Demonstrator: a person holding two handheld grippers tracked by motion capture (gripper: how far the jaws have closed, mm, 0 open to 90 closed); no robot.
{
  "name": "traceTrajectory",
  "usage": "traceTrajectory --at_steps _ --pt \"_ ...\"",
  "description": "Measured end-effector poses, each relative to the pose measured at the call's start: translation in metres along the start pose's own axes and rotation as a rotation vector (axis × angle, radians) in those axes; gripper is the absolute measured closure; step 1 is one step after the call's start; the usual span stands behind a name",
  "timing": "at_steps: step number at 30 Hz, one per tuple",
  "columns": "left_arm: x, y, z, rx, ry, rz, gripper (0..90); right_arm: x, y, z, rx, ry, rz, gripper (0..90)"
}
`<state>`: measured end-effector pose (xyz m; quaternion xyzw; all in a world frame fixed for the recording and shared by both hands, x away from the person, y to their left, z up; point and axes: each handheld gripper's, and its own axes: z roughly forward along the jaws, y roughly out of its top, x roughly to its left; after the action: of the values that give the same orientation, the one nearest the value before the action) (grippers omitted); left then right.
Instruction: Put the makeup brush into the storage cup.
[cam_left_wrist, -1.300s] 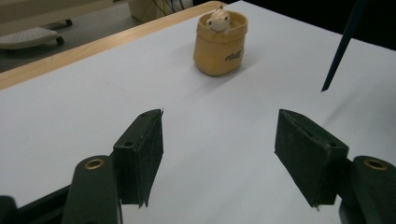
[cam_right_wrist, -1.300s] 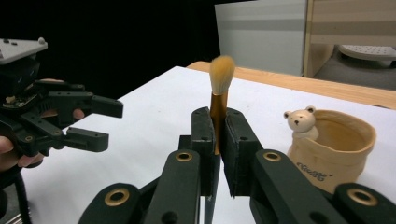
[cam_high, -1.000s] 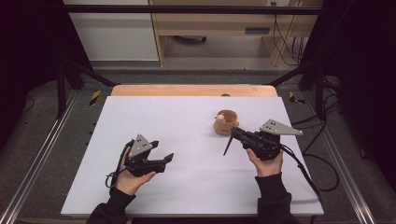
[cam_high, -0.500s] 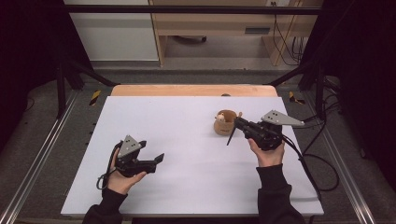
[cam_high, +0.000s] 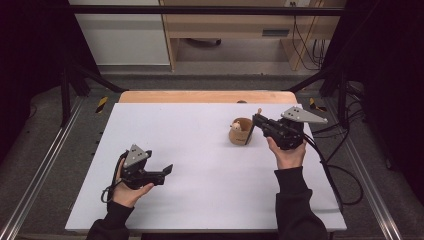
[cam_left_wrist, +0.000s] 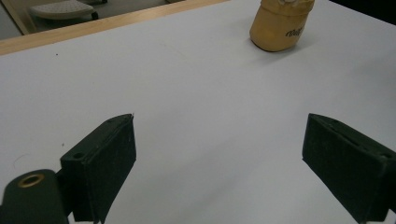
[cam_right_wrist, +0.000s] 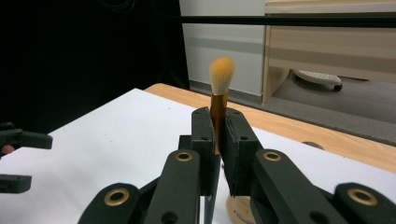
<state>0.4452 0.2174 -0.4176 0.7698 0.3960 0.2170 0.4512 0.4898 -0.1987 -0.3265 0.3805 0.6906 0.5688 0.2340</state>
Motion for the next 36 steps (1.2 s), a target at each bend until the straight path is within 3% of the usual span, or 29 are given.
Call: traceTrajectory --at_steps 15,36 --pt "0.001 -0.001 0.002 0.014 0.004 0.006 8.9 -0.009 0.017 0.015 0.003 -0.04 -0.01 84.0" --pt "0.003 -0.001 0.001 0.025 0.005 0.018 8.8 -0.027 0.018 0.045 0.034 -0.091 -0.008 84.0"
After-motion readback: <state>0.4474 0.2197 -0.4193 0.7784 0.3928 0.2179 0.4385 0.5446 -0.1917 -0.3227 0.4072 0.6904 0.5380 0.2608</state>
